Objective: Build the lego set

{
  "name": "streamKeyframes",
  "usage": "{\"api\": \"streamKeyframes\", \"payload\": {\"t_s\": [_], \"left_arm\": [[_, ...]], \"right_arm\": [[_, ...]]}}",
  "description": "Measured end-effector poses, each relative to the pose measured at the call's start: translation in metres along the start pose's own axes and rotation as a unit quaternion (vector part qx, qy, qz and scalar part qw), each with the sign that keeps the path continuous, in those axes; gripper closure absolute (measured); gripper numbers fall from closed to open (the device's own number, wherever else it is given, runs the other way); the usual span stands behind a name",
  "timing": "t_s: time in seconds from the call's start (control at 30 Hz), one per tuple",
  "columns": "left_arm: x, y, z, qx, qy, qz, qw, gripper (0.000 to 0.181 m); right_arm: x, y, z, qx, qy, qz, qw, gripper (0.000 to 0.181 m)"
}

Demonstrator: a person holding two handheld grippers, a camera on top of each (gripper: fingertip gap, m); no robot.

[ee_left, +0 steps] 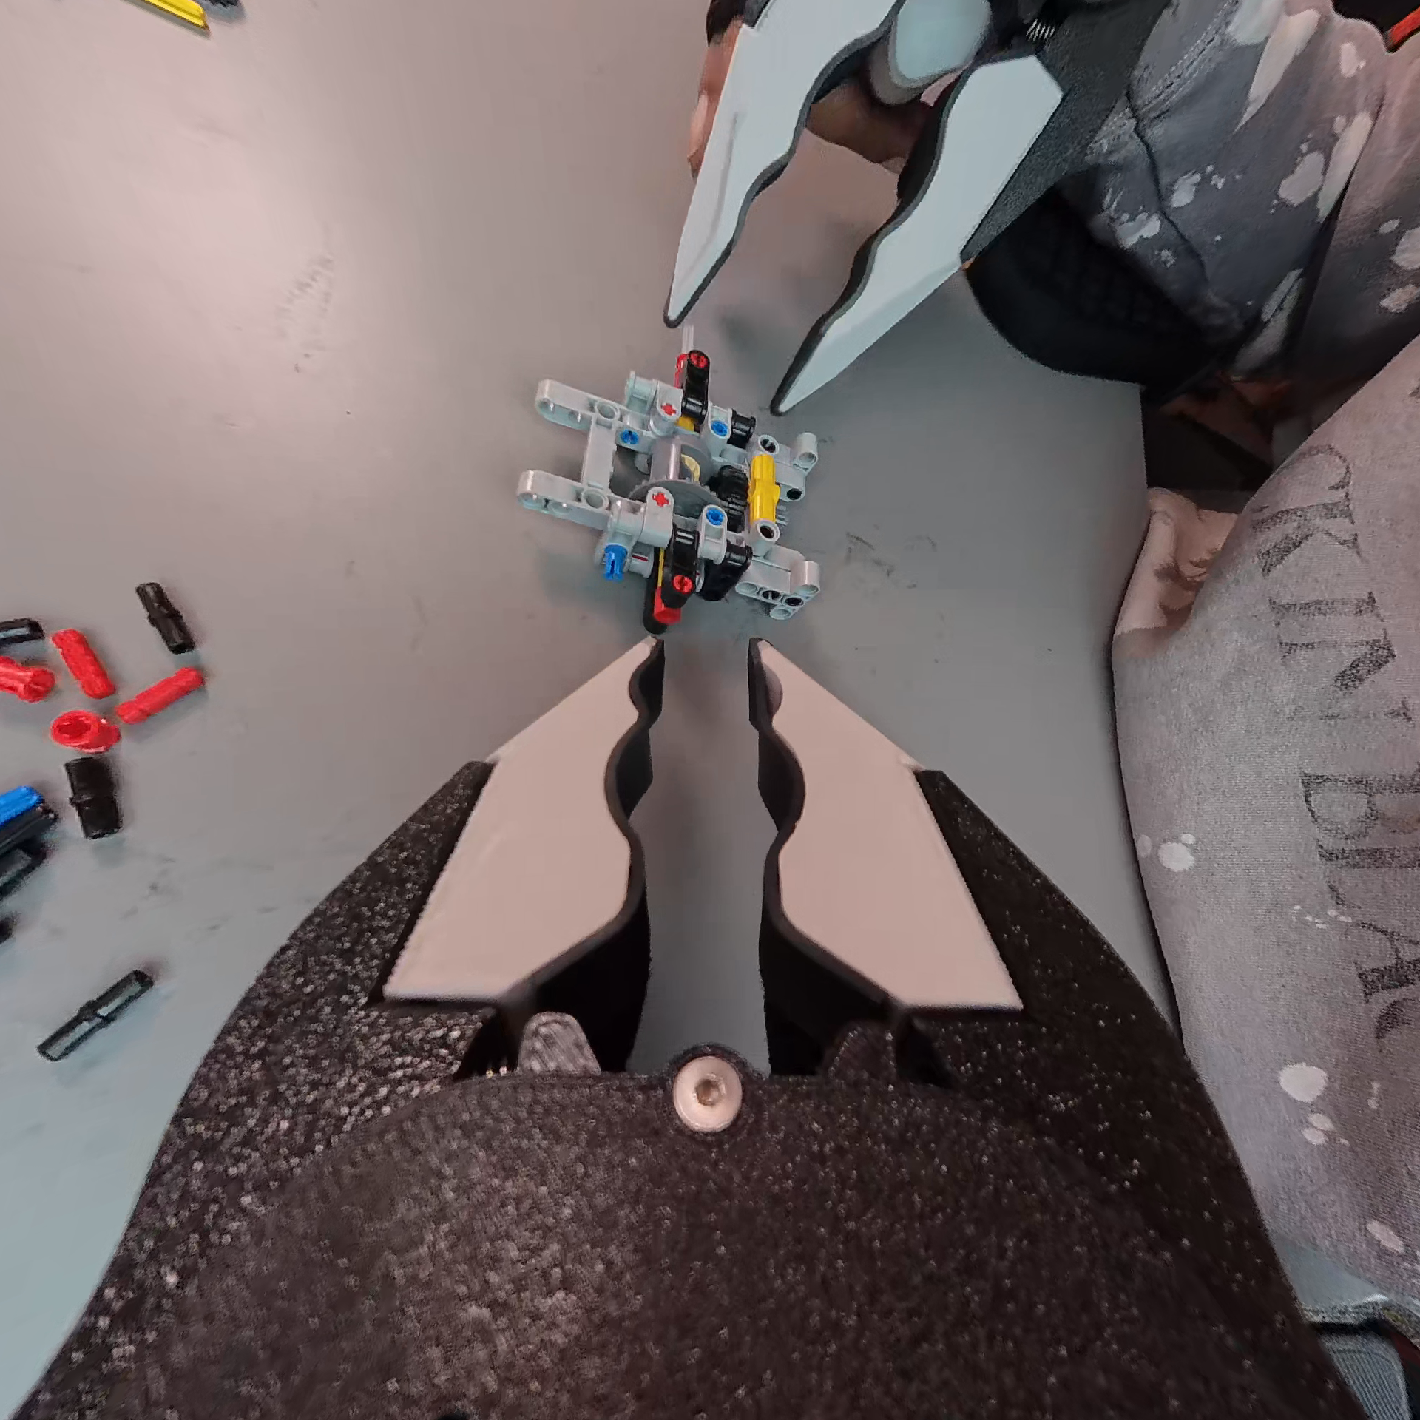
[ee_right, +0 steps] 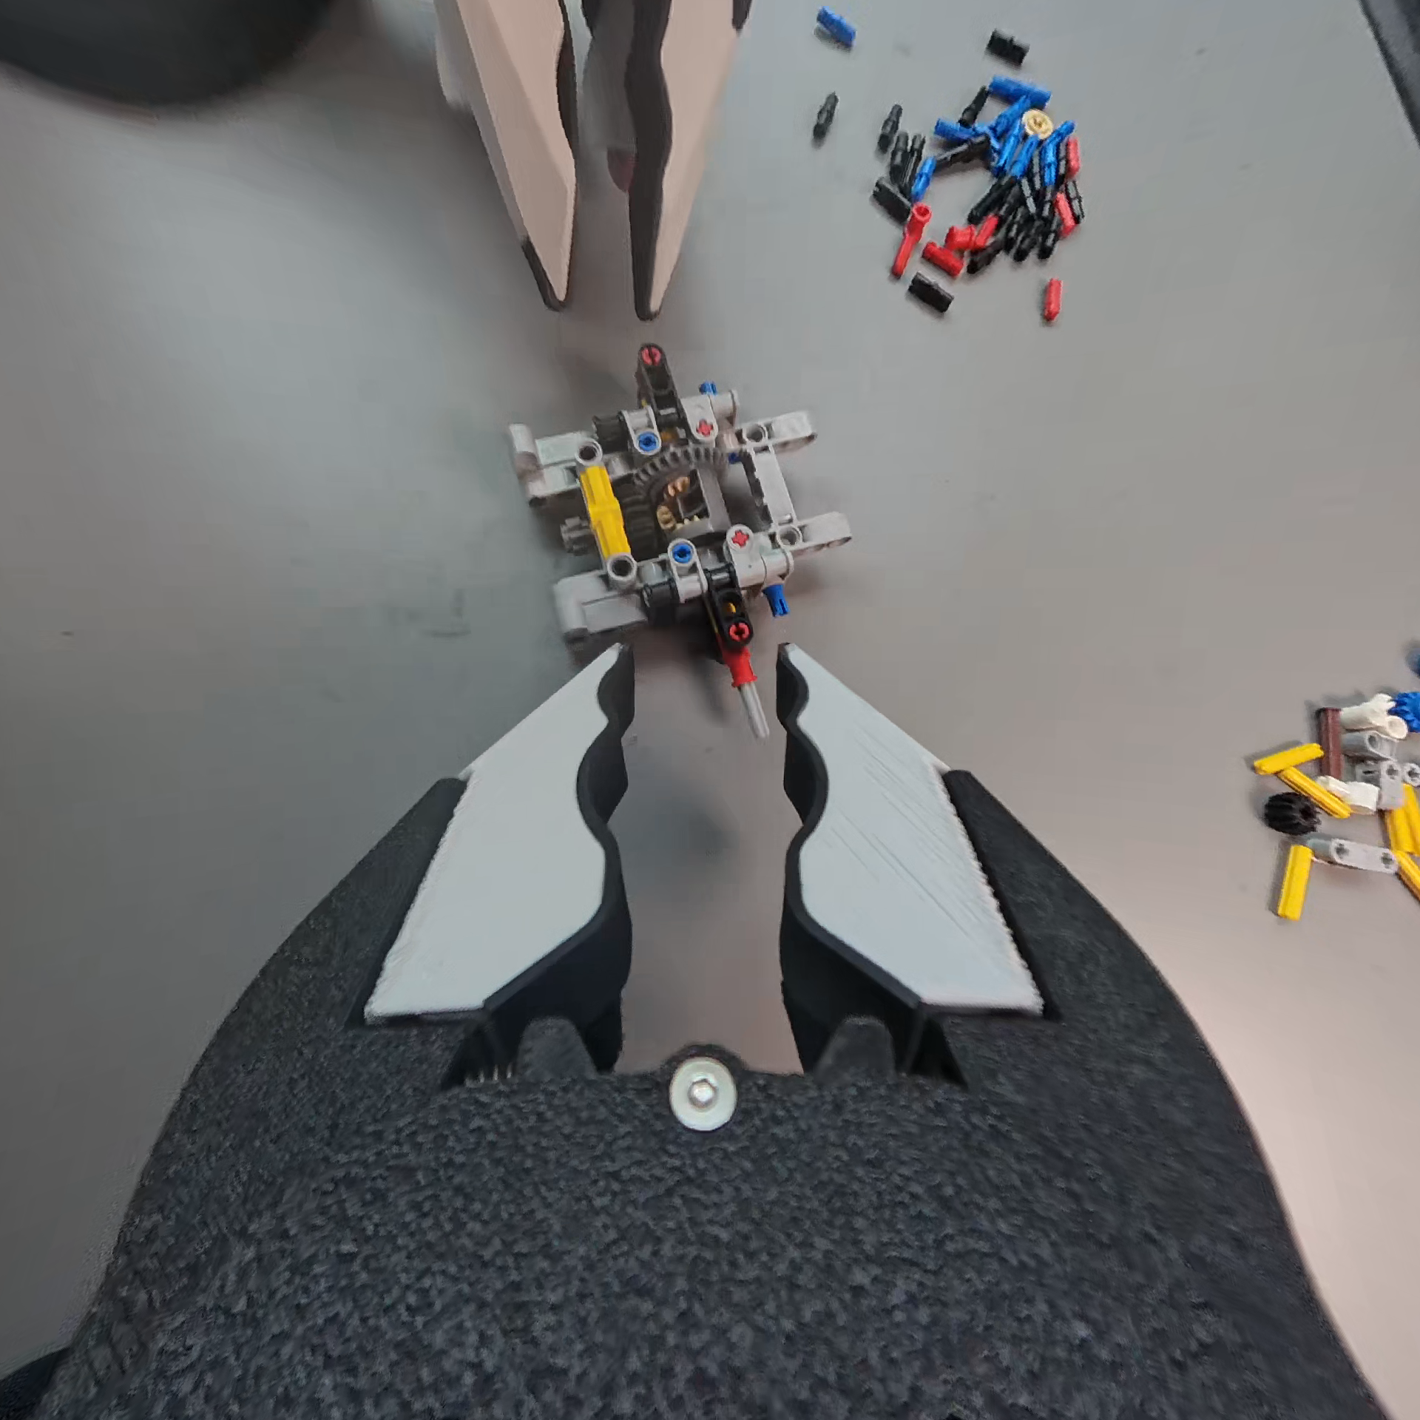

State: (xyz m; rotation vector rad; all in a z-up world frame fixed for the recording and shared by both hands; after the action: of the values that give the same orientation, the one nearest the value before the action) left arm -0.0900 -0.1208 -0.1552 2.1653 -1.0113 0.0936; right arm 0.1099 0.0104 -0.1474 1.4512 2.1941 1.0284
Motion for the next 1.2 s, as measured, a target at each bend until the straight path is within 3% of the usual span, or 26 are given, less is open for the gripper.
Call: {"api": "streamKeyframes", "payload": {"t_s": [0.03,0.1,0.17,0.27,0.37,0.5,0.6,0.7,0.87,1.0,1.2], "left_arm": [[0.000,0.000,-0.001,0.004,-0.002,-0.002,1.000,0.159],[0.000,0.000,-0.003,0.013,-0.009,-0.008,1.000,0.155],[0.000,0.001,-0.005,0.028,-0.017,-0.015,0.999,0.149],[-0.003,0.003,-0.008,0.064,-0.011,-0.022,0.998,0.131],[-0.008,0.010,-0.011,0.106,0.024,-0.003,0.994,0.115],[-0.003,0.015,-0.015,0.153,0.074,0.105,0.980,0.100],[0.010,0.005,-0.016,0.133,0.077,0.191,0.969,0.109],[0.025,-0.004,-0.020,0.111,0.020,0.195,0.974,0.149],[0.030,-0.003,-0.023,0.110,-0.055,0.126,0.984,0.151],[0.034,-0.003,-0.023,0.110,-0.075,0.109,0.985,0.151],[0.037,-0.004,-0.022,0.106,-0.099,0.104,0.984,0.151]], "right_arm": [[0.001,-0.003,0.004,-0.013,0.007,0.009,1.000,0.146],[0.003,-0.011,0.010,-0.021,0.012,0.010,1.000,0.151],[0.004,-0.012,0.008,0.014,0.011,0.002,1.000,0.175],[-0.006,-0.010,-0.003,0.058,0.106,0.027,0.992,0.176],[-0.023,-0.004,-0.020,0.122,0.209,0.068,0.968,0.176],[-0.043,0.003,-0.034,0.166,0.337,0.136,0.917,0.176],[-0.052,0.004,-0.041,0.202,0.370,0.160,0.893,0.175],[-0.053,0.006,-0.043,0.225,0.351,0.152,0.896,0.175],[-0.038,0.015,-0.039,0.274,0.179,0.038,0.944,0.175],[-0.036,0.016,-0.039,0.294,0.126,-0.016,0.947,0.172],[-0.036,0.012,-0.039,0.289,0.102,-0.025,0.951,0.181]]}}
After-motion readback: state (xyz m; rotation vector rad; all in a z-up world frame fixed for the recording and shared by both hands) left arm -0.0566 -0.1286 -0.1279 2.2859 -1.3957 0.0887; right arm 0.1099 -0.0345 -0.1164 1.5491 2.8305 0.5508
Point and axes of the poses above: each gripper's, where its closed fingertips meet, y back along the fingers, z out of its underside, x = y × z across the jaws, the point moved 10 cm from there along y, back along the fingers, and after that the axes turned 1 degree about -y, right-handed, at the moved point
